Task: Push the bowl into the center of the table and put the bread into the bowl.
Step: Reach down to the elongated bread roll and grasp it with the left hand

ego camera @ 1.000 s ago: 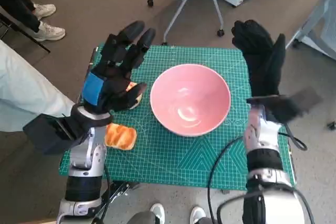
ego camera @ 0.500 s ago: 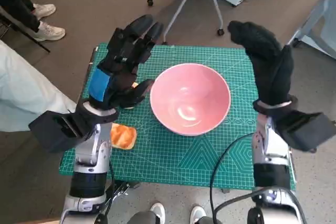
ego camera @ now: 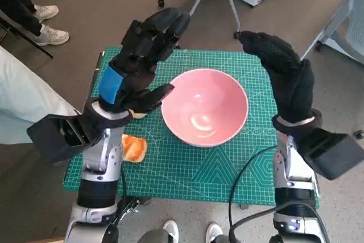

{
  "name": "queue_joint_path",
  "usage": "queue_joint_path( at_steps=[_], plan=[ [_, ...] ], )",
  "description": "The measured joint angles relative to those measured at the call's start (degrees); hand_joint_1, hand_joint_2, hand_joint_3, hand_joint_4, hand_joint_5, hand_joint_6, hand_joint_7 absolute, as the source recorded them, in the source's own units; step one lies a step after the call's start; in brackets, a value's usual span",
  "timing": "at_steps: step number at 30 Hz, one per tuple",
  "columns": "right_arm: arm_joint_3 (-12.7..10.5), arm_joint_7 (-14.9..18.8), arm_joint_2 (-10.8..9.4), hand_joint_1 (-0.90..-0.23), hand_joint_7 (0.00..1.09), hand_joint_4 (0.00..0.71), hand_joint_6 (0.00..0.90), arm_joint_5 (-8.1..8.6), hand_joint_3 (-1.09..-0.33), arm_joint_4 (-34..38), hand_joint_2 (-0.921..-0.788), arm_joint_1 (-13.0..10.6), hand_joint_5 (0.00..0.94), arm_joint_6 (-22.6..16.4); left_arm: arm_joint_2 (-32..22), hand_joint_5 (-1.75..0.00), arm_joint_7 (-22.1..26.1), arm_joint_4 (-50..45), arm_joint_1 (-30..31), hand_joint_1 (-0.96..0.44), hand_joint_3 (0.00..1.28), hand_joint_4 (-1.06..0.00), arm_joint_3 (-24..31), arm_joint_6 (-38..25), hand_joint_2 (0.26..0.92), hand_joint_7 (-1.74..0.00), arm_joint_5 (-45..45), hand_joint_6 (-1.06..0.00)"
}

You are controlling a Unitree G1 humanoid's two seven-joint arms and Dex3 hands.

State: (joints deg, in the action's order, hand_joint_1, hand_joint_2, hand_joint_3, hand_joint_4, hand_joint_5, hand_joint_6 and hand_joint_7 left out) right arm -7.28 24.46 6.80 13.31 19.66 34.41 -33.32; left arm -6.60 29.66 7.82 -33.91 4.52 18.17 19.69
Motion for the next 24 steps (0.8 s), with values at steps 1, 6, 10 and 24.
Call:
queue_joint_path(
  at_steps=[1, 6, 10, 24],
  plan=[
    [0.1, -0.1, 0.0, -0.663, 0.58, 0.223, 0.070, -0.01, -0.775, -0.1, -0.921, 0.0, 0.006, 0.1, -0.1, -0.01, 0.1, 0.0, 0.0, -0.52, 0.38, -0.19, 0.0, 0.0, 0.921, -0.62, 0.0, 0.00],
    [0.6, -0.2, 0.0, -0.664, 0.59, 0.223, 0.069, -0.02, -0.775, -0.7, -0.921, -0.3, 0.005, 0.1, -0.6, -0.01, 0.4, -0.2, 0.0, -0.52, 0.37, -0.19, 0.1, -0.1, 0.921, -0.61, 0.0, 0.00],
    [0.8, -0.3, 0.0, -0.669, 0.59, 0.224, 0.068, -0.02, -0.774, -0.9, -0.921, -0.4, 0.005, 0.3, -1.7, -0.01, 0.5, -1.0, 0.3, -0.51, 0.36, -0.19, 0.2, -0.3, 0.921, -0.62, 0.0, 0.00],
    [0.9, -1.0, 0.2, -0.663, 0.59, 0.225, 0.065, 0.01, -0.775, -2.0, -0.921, -2.0, 0.004, 0.8, -23.7, -0.02, 4.4, -3.7, 4.8, -0.40, 0.09, -0.23, 5.9, 3.5, 0.832, -0.62, -12.5, -0.02]
  ],
)
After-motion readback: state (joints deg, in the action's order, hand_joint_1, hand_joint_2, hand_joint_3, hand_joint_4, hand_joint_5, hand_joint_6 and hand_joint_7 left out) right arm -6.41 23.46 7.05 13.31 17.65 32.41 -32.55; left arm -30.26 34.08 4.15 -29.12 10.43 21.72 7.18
